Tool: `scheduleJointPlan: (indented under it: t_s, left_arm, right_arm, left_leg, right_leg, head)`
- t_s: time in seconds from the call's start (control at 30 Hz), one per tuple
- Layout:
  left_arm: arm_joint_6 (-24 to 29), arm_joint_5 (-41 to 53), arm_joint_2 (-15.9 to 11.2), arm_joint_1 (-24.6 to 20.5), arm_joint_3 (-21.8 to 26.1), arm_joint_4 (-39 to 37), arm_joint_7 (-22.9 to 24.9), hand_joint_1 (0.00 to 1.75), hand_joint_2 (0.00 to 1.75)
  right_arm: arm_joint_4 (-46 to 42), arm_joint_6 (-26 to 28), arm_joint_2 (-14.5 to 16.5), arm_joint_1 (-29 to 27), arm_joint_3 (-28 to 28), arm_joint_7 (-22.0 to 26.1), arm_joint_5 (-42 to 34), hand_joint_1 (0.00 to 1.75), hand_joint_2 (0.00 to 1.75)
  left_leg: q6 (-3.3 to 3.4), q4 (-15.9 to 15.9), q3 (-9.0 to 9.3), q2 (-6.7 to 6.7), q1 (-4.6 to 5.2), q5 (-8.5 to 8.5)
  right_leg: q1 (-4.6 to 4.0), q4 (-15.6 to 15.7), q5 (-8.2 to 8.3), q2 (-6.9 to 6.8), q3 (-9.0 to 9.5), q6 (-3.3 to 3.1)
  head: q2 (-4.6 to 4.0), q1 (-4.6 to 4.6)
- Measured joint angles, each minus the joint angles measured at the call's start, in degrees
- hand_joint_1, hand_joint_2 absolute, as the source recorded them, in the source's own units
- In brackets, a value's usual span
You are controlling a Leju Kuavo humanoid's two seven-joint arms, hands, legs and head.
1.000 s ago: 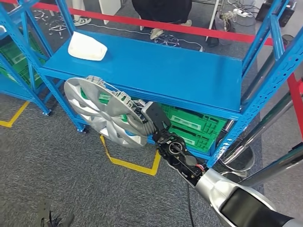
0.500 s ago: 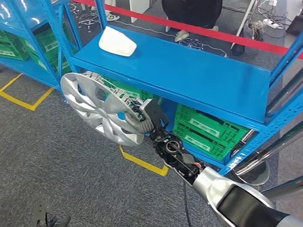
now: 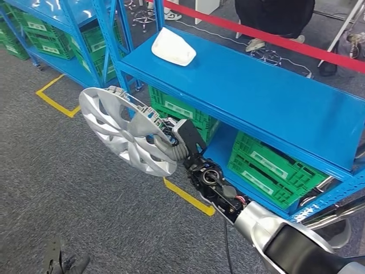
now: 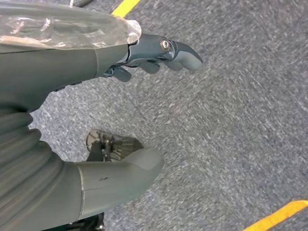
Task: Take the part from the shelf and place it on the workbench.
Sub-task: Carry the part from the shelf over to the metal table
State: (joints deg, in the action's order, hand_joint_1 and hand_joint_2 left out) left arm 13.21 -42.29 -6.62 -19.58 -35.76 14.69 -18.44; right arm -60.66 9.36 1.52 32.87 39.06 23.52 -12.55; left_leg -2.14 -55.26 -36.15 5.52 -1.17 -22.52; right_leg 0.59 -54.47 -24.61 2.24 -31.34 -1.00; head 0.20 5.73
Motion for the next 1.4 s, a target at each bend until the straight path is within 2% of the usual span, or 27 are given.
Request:
scheduleJointPlan:
  t_s: [0.07,0.13,0.17,0.2,0.23,0.3,0.37,0.43,0.5,0.53,0.6,0.63,0.67,0.7,0.73,0.8,0.83,0.9,0.97,1.03,1.1,1.13,1.17,1.2,1.23,1.33,1.4]
  left_arm:
    - [0.2,0.0,0.0,-0.2,-0.1,0.0,0.1,0.00,1.75]
    - [0.3,0.0,0.0,-0.4,-0.2,0.0,0.3,0.00,1.75]
    - [0.3,0.0,0.0,-0.3,-0.3,0.0,0.4,0.00,1.75]
    - [0.3,0.0,0.1,-0.2,-0.3,0.0,0.5,0.00,1.75]
    - [0.3,0.0,0.0,-0.2,-0.3,0.0,0.5,0.00,1.75]
    - [0.3,-0.1,0.0,-0.3,-0.3,0.0,0.6,0.00,1.75]
    - [0.3,-0.1,0.0,-0.6,-0.3,0.0,0.7,0.00,1.75]
    - [0.3,-0.2,0.0,-0.6,-0.3,0.0,0.9,0.00,1.75]
    - [0.3,-0.2,0.0,-0.6,-0.3,0.0,1.3,0.00,1.75]
    - [0.3,-0.2,0.0,-0.8,-0.3,0.0,1.7,0.00,1.75]
    - [0.2,-0.2,0.0,-1.2,-0.3,0.0,2.4,0.00,1.75]
    - [0.2,-0.1,0.0,-1.3,-0.3,0.0,2.6,0.00,1.75]
    - [0.1,-0.1,0.0,-1.4,-0.3,0.0,2.8,0.00,1.75]
    - [0.1,-0.1,0.0,-1.4,-0.4,0.0,2.9,0.00,1.75]
    - [0.1,-0.1,0.1,-1.4,-0.5,0.0,2.9,0.00,1.75]
    - [0.1,0.0,0.1,-1.5,-0.7,0.0,2.9,0.00,1.75]
    - [0.1,0.0,0.2,-1.6,-0.8,0.0,3.0,0.00,1.75]
    - [0.0,-0.1,0.2,-1.6,-0.9,-0.1,3.1,0.00,1.75]
    - [0.0,-0.1,0.1,-1.4,-0.9,-0.1,3.3,0.00,1.75]
    - [0.0,-0.2,0.1,-1.5,-0.9,-0.1,3.4,0.00,1.75]
    - [0.0,-0.2,0.1,-1.6,-1.0,-0.2,3.5,0.00,1.75]
    - [0.0,-0.3,0.1,-1.6,-1.0,-0.2,3.6,0.00,1.75]
    - [-0.1,-0.3,0.1,-1.5,-1.1,-0.2,3.7,0.00,1.75]
    - [-0.2,-0.5,0.1,-1.4,-1.1,-0.2,3.8,0.00,1.75]
    - [-0.2,-0.6,0.1,-1.4,-1.2,-0.2,3.9,0.00,1.75]
    - [-0.4,-0.9,0.0,-1.7,-1.2,-0.3,3.9,0.00,1.75]
    - [-0.4,-1.0,0.0,-1.8,-1.2,-0.3,3.9,0.00,1.75]
  right_arm:
    - [0.0,-0.2,0.0,0.1,0.0,0.0,0.2,1.75,1.75]
    - [0.1,-0.3,0.0,0.1,0.0,0.0,0.3,1.75,1.75]
    - [0.2,-0.3,0.0,0.1,0.0,0.0,0.4,1.75,1.75]
    - [0.4,-0.4,0.0,0.0,0.0,0.0,0.5,1.75,1.75]
    - [0.4,-0.4,0.0,0.0,0.0,0.0,0.5,1.75,1.75]
    - [0.5,-0.5,0.0,0.0,-0.1,0.0,0.6,1.75,1.75]
    - [0.5,-0.7,0.0,0.1,-0.2,0.2,0.8,1.75,1.75]
    - [0.6,-1.0,0.0,0.2,-0.3,0.4,1.0,1.75,1.75]
    - [0.6,-1.3,0.0,0.2,-0.4,0.5,1.1,1.75,1.75]
    - [0.7,-1.4,0.0,0.2,-0.4,0.6,1.1,1.75,1.75]
    - [0.9,-1.7,0.0,0.2,-0.6,0.7,1.2,1.75,1.75]
    - [1.1,-1.9,-0.1,0.2,-0.6,0.8,1.2,1.75,1.75]
    - [1.3,-2.0,-0.1,0.2,-0.7,0.8,1.2,1.75,1.75]
    - [1.5,-2.2,-0.1,0.2,-0.7,0.8,1.3,1.75,1.75]
    - [1.7,-2.2,-0.1,0.2,-0.8,0.8,1.3,1.75,1.75]
    - [1.9,-2.3,-0.1,0.3,-0.8,0.8,1.4,1.75,1.75]
    - [2.0,-2.3,-0.1,0.4,-0.8,0.9,1.4,1.75,1.75]
    - [2.1,-2.5,-0.1,0.5,-0.9,1.0,1.5,1.75,1.75]
    - [2.1,-2.7,-0.1,0.5,-0.9,1.1,1.5,1.75,1.75]
    - [2.2,-2.7,-0.1,0.6,-0.9,1.1,1.6,1.75,1.75]
    - [2.2,-2.7,-0.1,0.6,-0.9,1.2,1.6,1.75,1.75]
    - [2.3,-2.8,-0.1,0.6,-0.9,1.2,1.6,1.75,1.75]
    - [2.4,-2.9,-0.1,0.6,-0.9,1.2,1.6,1.75,1.75]
    - [2.4,-3.0,-0.1,0.6,-0.9,1.2,1.6,1.75,1.75]
    - [2.5,-3.2,-0.1,0.5,-0.9,1.2,1.6,1.75,1.75]
    - [2.5,-3.5,-0.1,0.7,-0.9,1.2,1.7,1.75,1.75]
    - [2.5,-3.5,-0.1,0.9,-0.8,1.3,1.7,1.75,1.75]
  left_leg:
    - [-0.24,-6.5,-3.21,-3.21,0.18,-3.22]
    - [-0.48,-14.4,-7.17,-4.58,0.15,-6.02]
    - [-0.56,-16.0,-8.06,-4.81,0.12,-6.08]
    - [-0.59,-15.1,-7.64,-5.04,0.09,-5.07]
    - [-0.60,-12.0,-6.08,-5.47,0.07,-3.36]
    - [-0.39,-3.5,-1.53,-7.79,0.27,-0.05]
    - [0.17,0.9,0.74,-9.06,0.63,0.95]
    - [0.86,1.2,0.83,-7.95,0.77,0.82]
    - [1.52,1.4,1.06,-6.92,0.54,0.89]
    - [1.85,1.5,1.19,-6.39,0.36,0.96]
    - [2.23,1.5,1.18,-5.26,0.29,0.98]
    - [2.30,1.5,1.17,-4.59,0.31,0.98]
    - [2.31,1.5,1.17,-3.90,0.33,0.97]
    - [2.31,1.4,1.19,-3.20,0.33,0.97]
    - [2.28,1.4,1.20,-2.45,0.30,0.96]
    - [2.06,1.2,1.08,-1.05,0.27,0.94]
    - [1.81,1.0,0.88,-0.46,0.27,1.00]
    - [1.09,1.0,0.30,0.62,0.25,1.34]
    - [0.43,1.0,-0.09,1.19,0.14,1.56]
    - [0.03,-1.7,-1.50,-1.03,0.32,-0.20]
    - [-0.30,-9.3,-5.14,-3.95,0.41,-3.90]
    - [-0.47,-13.4,-7.11,-4.51,0.36,-5.38]
    - [-0.60,-15.9,-8.36,-4.77,0.30,-5.98]
    - [-0.68,-16.2,-8.51,-4.95,0.23,-5.55]
    - [-0.71,-14.0,-7.36,-5.26,0.17,-4.14]
    - [-0.32,-1.7,-0.87,-8.10,0.47,0.54]
    - [0.34,1.1,0.55,-8.55,0.86,0.94]
  right_leg:
    - [-0.19,0.4,0.17,-1.38,0.19,-0.61]
    - [-0.40,0.4,0.09,-2.82,0.17,-0.93]
    - [-0.45,0.4,0.04,-3.51,0.17,-0.98]
    - [-0.45,0.3,-0.03,-4.14,0.17,-0.98]
    - [-0.46,0.3,-0.10,-4.72,0.18,-0.89]
    - [-0.74,0.0,-0.45,-5.72,0.16,-0.49]
    - [-1.14,-0.2,-0.84,-6.63,0.18,-0.02]
    - [-1.23,-0.3,-1.16,-7.58,0.41,0.47]
    - [-0.93,-1.7,-2.49,-6.62,-0.07,1.10]
    - [-0.77,-4.2,-3.98,-5.42,-1.15,1.38]
    - [-0.58,-12.6,-7.86,-3.09,-4.99,1.73]
    - [-0.56,-16.5,-9.16,-2.67,-6.90,1.82]
    - [-0.55,-18.7,-9.41,-2.51,-8.06,1.86]
    - [-0.54,-18.4,-8.48,-2.44,-8.16,1.82]
    - [-0.52,-15.8,-6.47,-2.16,-7.14,1.71]
    - [-0.34,-7.5,-2.03,0.02,-3.63,1.38]
    - [-0.22,-4.1,-0.79,1.18,-2.07,1.26]
    - [-0.18,-1.6,-0.59,2.11,-0.83,1.08]
    - [-0.10,-1.0,-0.49,0.91,-0.50,0.62]
    - [0.02,-0.3,-0.14,-0.43,-0.13,-0.10]
    - [-0.13,-0.1,-0.06,-1.81,-0.02,-0.53]
    - [-0.19,-0.1,-0.10,-2.53,-0.02,-0.61]
    - [-0.23,-0.1,-0.16,-3.23,-0.02,-0.65]
    - [-0.23,-0.1,-0.21,-3.89,-0.01,-0.66]
    - [-0.22,-0.1,-0.28,-4.49,0.01,-0.61]
    - [-0.56,-0.4,-0.76,-6.09,0.09,0.02]
    - [-0.93,-0.5,-1.15,-7.03,0.25,0.57]
  head:
    - [0.00,-0.54]
    - [0.00,-0.77]
    - [0.00,-0.81]
    - [0.00,-0.85]
    - [0.00,-0.90]
    - [0.00,-1.07]
    - [0.00,-0.81]
    - [0.00,-0.45]
    - [0.00,-0.41]
    - [0.00,-0.24]
    - [0.00,0.21]
    - [0.00,0.41]
    - [0.00,0.51]
    - [0.00,0.57]
    - [0.00,0.68]
    - [0.00,1.00]
    - [0.00,1.04]
    - [0.00,0.96]
    - [0.00,0.77]
    - [0.00,0.18]
    - [0.00,-0.41]
    - [0.00,-0.53]
    - [0.00,-0.62]
    - [0.00,-0.73]
    - [0.00,-0.82]
    - [0.00,-1.02]
    - [0.00,-0.75]
